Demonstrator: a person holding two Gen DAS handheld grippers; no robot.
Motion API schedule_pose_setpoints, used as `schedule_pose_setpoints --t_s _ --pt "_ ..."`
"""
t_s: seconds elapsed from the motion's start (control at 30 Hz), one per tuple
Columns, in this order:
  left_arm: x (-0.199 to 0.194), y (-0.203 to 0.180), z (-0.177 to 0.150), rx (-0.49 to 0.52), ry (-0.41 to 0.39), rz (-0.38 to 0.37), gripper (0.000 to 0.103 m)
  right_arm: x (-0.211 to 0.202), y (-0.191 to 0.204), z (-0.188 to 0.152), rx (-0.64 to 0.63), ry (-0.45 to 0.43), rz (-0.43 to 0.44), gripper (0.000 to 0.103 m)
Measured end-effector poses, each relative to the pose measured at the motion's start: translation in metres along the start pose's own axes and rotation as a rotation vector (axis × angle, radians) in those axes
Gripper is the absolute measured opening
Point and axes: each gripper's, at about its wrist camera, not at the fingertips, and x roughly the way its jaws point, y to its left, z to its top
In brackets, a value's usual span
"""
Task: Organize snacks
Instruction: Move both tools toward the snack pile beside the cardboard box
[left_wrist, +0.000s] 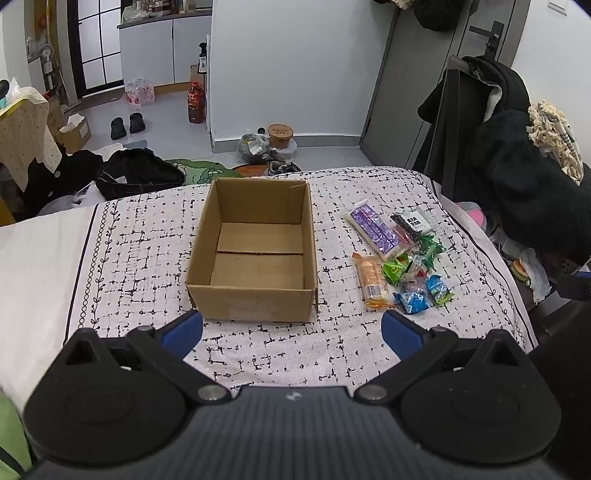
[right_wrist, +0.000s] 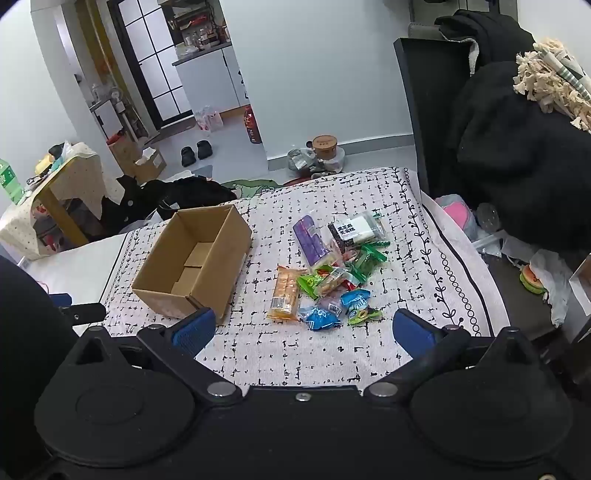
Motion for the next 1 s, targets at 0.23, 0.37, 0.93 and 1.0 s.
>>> schedule_pose_setpoints --t_s 0.23,0.37,0.93,1.0 --pt "0.0 0.0 0.003 -0.011 -0.008 -0.01 0.102 0.0 0.0 0.0 0.001 0.001 0.001 0.103" --pt "-0.001 0.004 0.009 -0.03 -0.021 -0.011 0.102 0.003 0.0 0.0 0.006 0.002 -0.007 0.103" --pt "0.032 0.005 0.01 0.026 -0.003 -0.052 0.102 0.026 -0.005 -0.002 -0.003 0.014 -0.082 0.103" --pt "0.037 0.003 0.012 0.042 0.0 -0.059 0.102 0.03 -0.006 -0.002 0.001 0.017 -0.088 0.103"
